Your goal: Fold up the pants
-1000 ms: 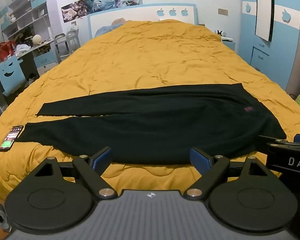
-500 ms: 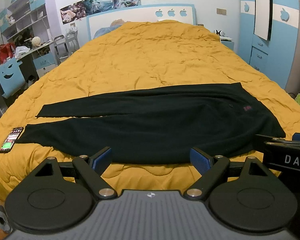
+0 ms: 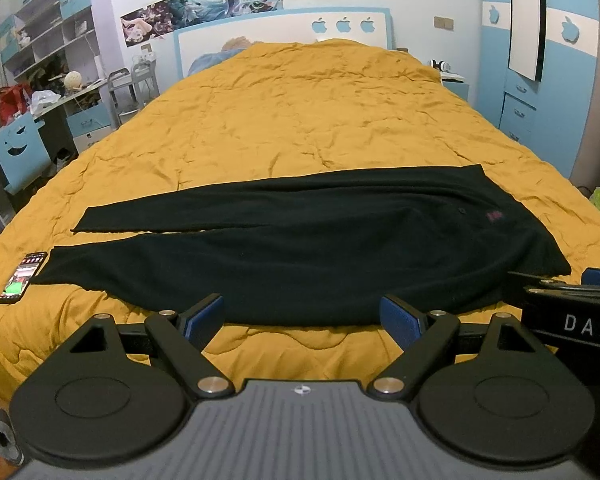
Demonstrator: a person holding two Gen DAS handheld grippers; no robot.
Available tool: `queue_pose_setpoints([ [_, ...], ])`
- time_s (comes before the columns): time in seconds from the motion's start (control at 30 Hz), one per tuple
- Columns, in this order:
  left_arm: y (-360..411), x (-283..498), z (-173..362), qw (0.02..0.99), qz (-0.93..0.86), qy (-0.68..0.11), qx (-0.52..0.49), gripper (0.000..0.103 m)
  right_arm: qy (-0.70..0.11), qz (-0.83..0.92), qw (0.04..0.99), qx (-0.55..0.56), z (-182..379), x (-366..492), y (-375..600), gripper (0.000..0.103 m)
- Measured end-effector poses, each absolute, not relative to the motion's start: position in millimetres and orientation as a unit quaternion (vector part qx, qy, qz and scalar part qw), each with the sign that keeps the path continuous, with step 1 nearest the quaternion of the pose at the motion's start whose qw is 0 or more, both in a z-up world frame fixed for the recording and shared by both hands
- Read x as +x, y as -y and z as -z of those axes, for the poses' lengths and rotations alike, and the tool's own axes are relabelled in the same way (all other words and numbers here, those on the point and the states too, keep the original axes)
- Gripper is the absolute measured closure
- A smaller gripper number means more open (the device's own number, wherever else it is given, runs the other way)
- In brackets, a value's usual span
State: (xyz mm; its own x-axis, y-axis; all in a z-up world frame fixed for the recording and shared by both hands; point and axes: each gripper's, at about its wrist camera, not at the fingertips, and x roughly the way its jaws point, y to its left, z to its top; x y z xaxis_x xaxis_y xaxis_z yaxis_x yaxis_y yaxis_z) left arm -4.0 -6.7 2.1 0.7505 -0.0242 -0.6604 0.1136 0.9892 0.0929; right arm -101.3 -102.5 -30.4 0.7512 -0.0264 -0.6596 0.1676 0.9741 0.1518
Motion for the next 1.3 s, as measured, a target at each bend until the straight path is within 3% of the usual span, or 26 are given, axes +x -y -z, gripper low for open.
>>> queue_pose_setpoints([
  [1.3, 6.9, -3.9, -1.9, 0.933, 0.037, -0.351, 0.064, 0.001, -0.35, 0.052, 0.93, 0.1, 32.9, -99.9, 101.7, 0.021],
])
